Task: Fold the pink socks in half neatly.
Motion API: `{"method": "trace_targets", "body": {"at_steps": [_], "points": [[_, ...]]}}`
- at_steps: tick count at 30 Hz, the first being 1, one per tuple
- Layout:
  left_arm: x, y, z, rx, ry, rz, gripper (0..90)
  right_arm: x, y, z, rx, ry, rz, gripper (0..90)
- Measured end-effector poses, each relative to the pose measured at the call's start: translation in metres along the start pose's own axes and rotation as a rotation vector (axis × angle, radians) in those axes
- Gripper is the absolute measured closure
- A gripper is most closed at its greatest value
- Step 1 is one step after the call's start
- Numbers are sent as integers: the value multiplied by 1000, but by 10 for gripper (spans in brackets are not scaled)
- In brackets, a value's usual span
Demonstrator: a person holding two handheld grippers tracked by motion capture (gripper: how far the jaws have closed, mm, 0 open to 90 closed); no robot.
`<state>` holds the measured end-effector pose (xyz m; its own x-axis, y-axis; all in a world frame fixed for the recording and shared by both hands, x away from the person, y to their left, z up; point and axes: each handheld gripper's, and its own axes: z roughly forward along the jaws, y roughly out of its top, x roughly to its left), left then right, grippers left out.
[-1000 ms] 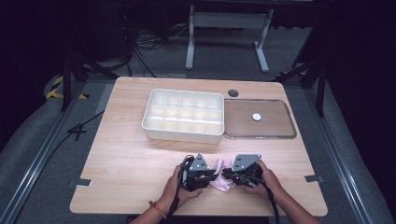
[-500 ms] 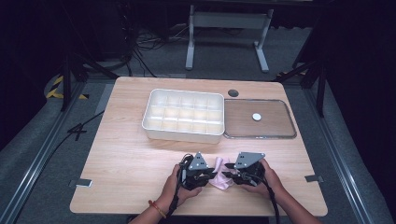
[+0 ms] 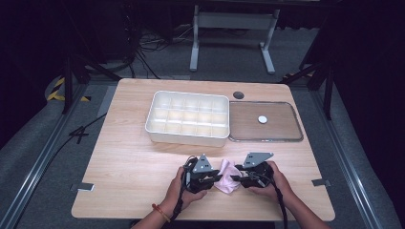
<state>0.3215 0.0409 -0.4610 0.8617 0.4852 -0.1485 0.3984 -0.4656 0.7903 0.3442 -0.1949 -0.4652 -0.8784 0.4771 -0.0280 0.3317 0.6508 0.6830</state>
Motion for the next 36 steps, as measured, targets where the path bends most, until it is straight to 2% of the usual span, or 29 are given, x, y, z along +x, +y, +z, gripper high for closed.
{"method": "trace_targets", "body": {"at_steps": [6,12,15,17,19,22,25,29,32,36], "points": [[-7,7,6,-2,-11,33,784,1,1,3,-12,5,-12,627],[-9,7,10,8,-10,46,781,1,2,5,-20,9,-5,619],[-10,8,10,10,-8,49,781,1,2,6,-25,11,-4,603],[-9,7,9,12,-7,50,782,-1,2,7,-31,6,8,528],[-8,7,9,14,-6,51,783,-2,2,6,-32,6,15,502],[-8,7,8,9,0,45,785,-6,1,0,-38,14,16,496],[-7,7,8,15,4,48,785,-9,-1,-12,-67,20,20,585],[-6,8,7,8,6,49,785,-12,-4,-13,-19,5,23,704],[-8,10,10,11,12,64,782,-11,-6,-3,35,15,31,755],[-11,11,13,11,8,68,776,-10,-4,-1,33,18,24,772]]}}
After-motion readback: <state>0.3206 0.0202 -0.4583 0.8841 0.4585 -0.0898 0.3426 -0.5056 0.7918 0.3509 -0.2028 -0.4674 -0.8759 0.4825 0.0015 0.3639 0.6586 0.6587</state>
